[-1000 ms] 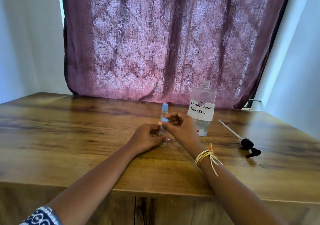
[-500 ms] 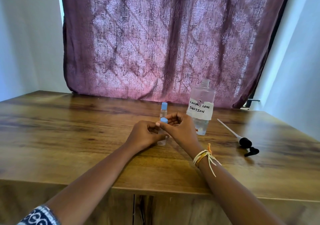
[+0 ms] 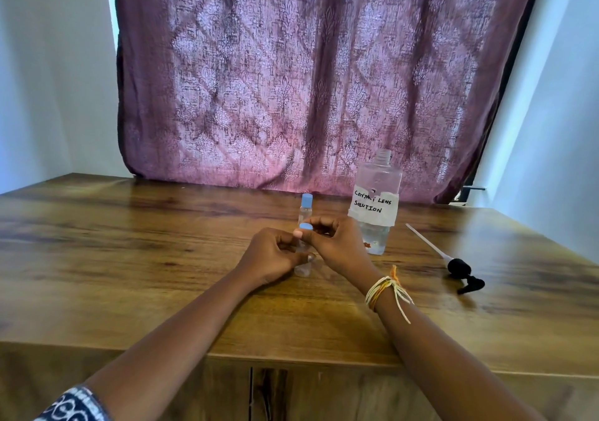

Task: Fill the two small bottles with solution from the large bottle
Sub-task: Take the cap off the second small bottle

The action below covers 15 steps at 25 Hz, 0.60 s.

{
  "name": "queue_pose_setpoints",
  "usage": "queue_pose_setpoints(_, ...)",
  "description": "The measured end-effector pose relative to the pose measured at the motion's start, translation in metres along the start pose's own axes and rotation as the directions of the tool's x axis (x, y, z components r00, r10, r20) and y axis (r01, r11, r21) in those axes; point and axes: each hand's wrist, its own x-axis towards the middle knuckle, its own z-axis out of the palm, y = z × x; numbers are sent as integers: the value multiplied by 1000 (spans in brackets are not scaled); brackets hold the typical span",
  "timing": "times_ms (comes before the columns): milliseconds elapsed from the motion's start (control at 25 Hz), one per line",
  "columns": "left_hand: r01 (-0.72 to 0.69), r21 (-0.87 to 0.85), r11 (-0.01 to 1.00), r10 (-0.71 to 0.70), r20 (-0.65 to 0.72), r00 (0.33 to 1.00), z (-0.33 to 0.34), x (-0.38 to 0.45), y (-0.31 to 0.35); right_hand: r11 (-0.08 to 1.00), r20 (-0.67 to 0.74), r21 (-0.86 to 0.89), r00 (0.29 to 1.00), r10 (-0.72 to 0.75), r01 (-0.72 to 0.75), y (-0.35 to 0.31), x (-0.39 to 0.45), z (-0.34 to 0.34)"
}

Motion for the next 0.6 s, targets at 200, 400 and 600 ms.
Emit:
queue_pose_setpoints(200, 7, -39, 999, -4, 56, 998, -1, -2, 0, 999, 109, 38, 994, 7, -11, 2, 0, -7)
queue_pose_setpoints(400, -4, -73, 997, 7, 47, 999, 1, -2, 0, 991, 107, 102, 991, 81, -92, -1, -4, -2)
queue_pose_setpoints(600, 15, -64, 998, -14, 18, 1000, 2, -1, 0, 988, 4, 135, 997, 81, -81, -7, -5, -2)
